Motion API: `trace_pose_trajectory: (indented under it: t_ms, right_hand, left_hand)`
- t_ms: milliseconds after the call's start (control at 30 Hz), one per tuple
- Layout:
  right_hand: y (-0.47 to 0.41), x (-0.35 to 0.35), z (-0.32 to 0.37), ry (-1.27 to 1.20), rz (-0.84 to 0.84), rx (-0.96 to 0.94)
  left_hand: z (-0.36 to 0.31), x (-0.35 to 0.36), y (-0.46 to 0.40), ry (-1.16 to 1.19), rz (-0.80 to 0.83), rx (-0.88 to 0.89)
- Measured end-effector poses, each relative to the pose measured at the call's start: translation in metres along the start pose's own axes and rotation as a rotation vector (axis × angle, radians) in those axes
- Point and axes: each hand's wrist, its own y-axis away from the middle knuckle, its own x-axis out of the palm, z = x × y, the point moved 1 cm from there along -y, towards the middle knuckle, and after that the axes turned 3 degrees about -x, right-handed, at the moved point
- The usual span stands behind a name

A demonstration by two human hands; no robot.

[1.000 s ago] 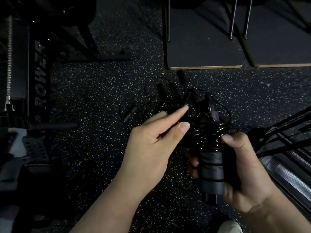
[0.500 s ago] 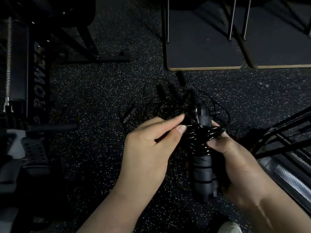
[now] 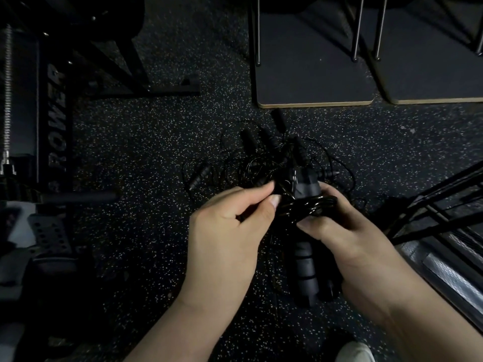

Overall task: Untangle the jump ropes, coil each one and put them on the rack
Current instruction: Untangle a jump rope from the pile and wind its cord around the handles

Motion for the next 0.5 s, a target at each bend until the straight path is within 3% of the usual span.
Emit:
trace_pose_trajectory:
  t_ms: [400, 500]
  right_hand:
    - [0.0033, 0.0043, 0.0014, 0.416, -0.027, -0.171]
    - [0.0043, 0.0079, -0.0016, 0.41, -0.066, -0.221]
  left_hand:
    - [-0.0023, -0.0004, -0.0038, 0.087, 0.026, -0.16]
    - [-0.0013, 0.0014, -0.0027, 0.072, 0.047, -0.169]
